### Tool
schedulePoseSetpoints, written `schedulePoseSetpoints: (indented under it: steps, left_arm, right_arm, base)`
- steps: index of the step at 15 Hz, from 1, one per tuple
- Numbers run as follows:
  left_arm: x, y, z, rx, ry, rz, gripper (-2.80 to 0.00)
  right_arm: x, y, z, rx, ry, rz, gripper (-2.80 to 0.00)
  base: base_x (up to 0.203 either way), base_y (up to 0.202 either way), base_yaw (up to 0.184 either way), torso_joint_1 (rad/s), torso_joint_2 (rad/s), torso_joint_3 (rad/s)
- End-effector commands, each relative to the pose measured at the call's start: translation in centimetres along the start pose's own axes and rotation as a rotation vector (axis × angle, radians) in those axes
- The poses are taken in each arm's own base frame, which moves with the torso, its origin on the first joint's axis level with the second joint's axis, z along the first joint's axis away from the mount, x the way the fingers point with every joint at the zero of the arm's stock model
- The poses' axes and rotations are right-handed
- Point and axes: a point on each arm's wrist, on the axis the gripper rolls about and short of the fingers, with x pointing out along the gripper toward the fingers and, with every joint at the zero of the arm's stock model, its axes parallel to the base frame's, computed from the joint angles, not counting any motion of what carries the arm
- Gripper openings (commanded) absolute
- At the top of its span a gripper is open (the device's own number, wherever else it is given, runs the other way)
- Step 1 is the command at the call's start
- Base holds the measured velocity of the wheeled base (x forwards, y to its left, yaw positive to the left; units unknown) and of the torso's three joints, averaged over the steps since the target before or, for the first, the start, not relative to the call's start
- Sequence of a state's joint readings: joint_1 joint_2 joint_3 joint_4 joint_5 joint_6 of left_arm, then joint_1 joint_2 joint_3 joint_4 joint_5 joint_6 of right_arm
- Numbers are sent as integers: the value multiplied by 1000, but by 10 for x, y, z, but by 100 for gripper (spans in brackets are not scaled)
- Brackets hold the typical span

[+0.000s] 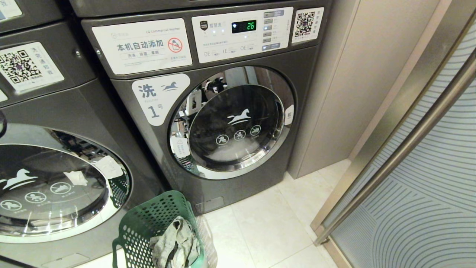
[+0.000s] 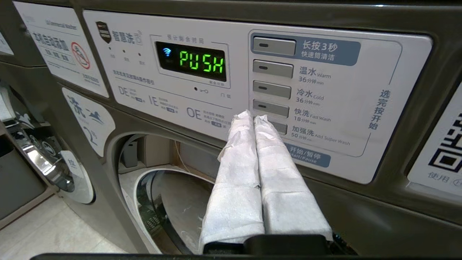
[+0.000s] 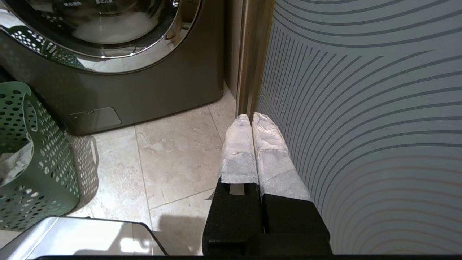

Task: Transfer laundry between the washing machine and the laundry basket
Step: Press the washing machine switch

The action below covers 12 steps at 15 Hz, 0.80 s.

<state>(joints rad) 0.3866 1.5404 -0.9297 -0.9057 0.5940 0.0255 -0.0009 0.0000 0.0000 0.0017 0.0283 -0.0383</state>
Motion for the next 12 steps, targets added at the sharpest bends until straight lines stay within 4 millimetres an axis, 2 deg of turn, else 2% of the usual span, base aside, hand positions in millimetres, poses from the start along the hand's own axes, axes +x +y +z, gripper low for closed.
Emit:
schedulePoseSetpoints:
  steps: [1,10,12]
  left_arm:
    - [12,-8,-7,-9,5,5,-280]
    - [28,-16,-15,-6,9,18,-280]
    - [28,-15,-6,-21,-14,19,-280]
  right_arm:
    - [0,0,0,-1,1,0,-280]
    - [0,0,0,0,0,0,-280]
    - [0,0,0,-2,0,0,-280]
  base:
    - [0,0,0,0,0,0]
    - [0,0,0,0,0,0]
    - [0,0,0,0,0,0]
